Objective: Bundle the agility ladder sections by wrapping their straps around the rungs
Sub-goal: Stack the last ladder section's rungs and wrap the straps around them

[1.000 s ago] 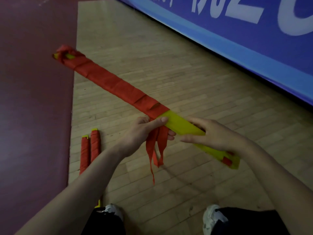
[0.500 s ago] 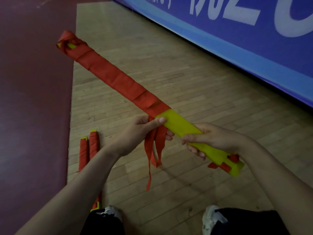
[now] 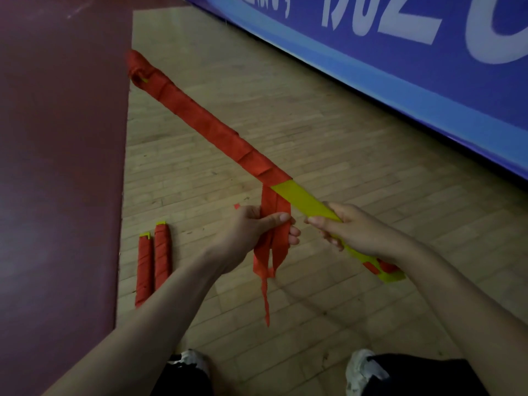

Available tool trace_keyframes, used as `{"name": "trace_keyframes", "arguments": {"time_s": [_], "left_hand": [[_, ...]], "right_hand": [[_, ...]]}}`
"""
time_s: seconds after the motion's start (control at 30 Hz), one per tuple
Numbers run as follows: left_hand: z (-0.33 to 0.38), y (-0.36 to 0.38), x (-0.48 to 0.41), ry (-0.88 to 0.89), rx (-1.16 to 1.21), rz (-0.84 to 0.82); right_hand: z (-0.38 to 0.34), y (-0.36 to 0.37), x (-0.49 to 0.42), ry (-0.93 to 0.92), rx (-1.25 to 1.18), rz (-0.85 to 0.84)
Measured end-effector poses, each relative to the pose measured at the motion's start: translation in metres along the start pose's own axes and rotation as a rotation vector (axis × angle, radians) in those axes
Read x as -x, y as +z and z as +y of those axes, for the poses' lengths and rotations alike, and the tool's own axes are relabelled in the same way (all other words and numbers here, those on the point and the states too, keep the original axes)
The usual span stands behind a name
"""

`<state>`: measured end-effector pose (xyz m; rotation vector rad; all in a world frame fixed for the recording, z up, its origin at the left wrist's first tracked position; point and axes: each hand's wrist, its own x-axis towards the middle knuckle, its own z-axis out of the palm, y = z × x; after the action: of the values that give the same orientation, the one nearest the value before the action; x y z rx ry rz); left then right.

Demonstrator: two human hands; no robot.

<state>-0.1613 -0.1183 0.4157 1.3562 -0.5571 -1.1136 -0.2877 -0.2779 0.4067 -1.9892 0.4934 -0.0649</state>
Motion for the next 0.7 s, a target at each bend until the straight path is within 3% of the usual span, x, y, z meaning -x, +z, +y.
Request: {"name": "trace_keyframes", "arguments": {"time_s": [0.47, 0.57, 0.7], "left_hand": [[-0.013, 0.008, -0.003, 0.068, 0.003, 0.115], [-0.012, 0.007, -0.006, 0.070, 0.049, 0.191], [-0.007, 0.002, -0.006, 0.055, 0.034, 0.187]], "right_hand": [[0.005, 0.032, -0.005, -0.085, 1.023, 0.310], [0.008, 0.042, -0.005, -0.187, 1.028, 0.396], [0.005, 0.041, -0.004, -0.124, 0.849, 0.262]]}}
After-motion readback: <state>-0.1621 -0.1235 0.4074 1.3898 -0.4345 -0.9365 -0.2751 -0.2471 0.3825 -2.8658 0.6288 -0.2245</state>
